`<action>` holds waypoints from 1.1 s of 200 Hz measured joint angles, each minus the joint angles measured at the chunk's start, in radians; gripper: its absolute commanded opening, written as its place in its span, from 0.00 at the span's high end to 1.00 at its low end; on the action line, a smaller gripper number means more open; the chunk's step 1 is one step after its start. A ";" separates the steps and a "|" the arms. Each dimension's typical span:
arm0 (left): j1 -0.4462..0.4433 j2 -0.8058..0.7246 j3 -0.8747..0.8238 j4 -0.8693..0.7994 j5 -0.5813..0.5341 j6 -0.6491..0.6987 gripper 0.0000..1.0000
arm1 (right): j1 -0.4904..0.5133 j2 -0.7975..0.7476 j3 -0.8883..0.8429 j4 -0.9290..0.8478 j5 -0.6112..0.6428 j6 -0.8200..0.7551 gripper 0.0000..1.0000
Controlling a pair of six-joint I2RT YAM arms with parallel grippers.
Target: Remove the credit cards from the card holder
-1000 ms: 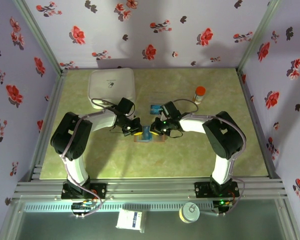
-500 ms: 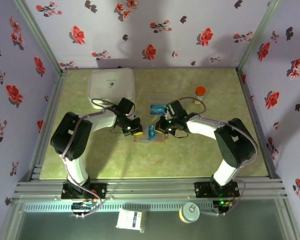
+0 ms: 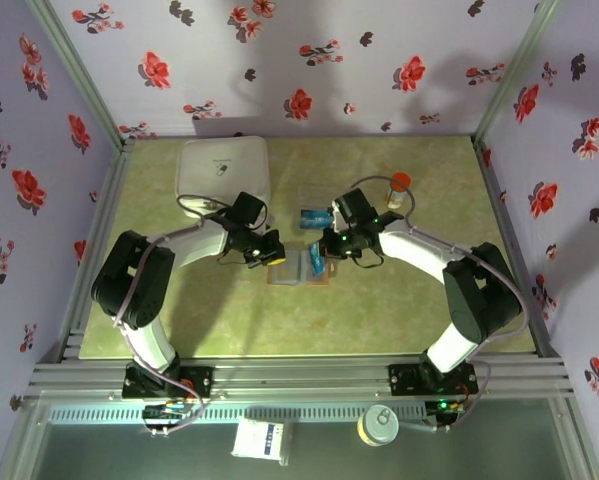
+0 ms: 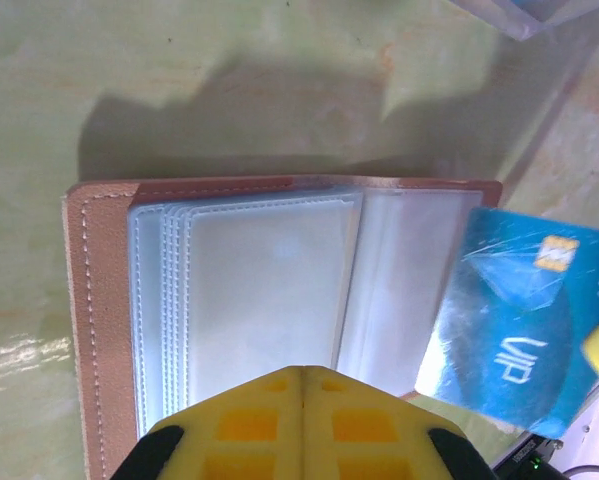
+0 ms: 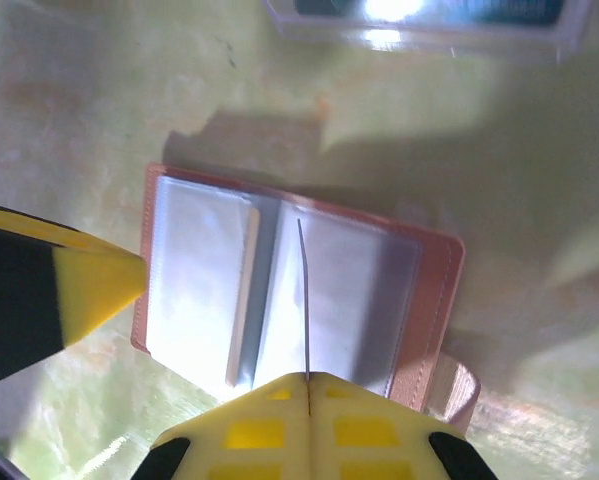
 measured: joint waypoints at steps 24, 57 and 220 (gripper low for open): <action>0.005 -0.011 -0.024 0.006 0.000 0.000 1.00 | -0.001 0.019 0.103 -0.085 0.023 -0.171 1.00; 0.019 -0.024 -0.058 0.010 -0.001 0.000 1.00 | -0.002 0.062 0.204 -0.140 0.055 -0.418 1.00; 0.047 -0.082 -0.097 0.018 -0.008 0.000 1.00 | -0.058 0.422 0.815 -0.645 0.166 -1.395 1.00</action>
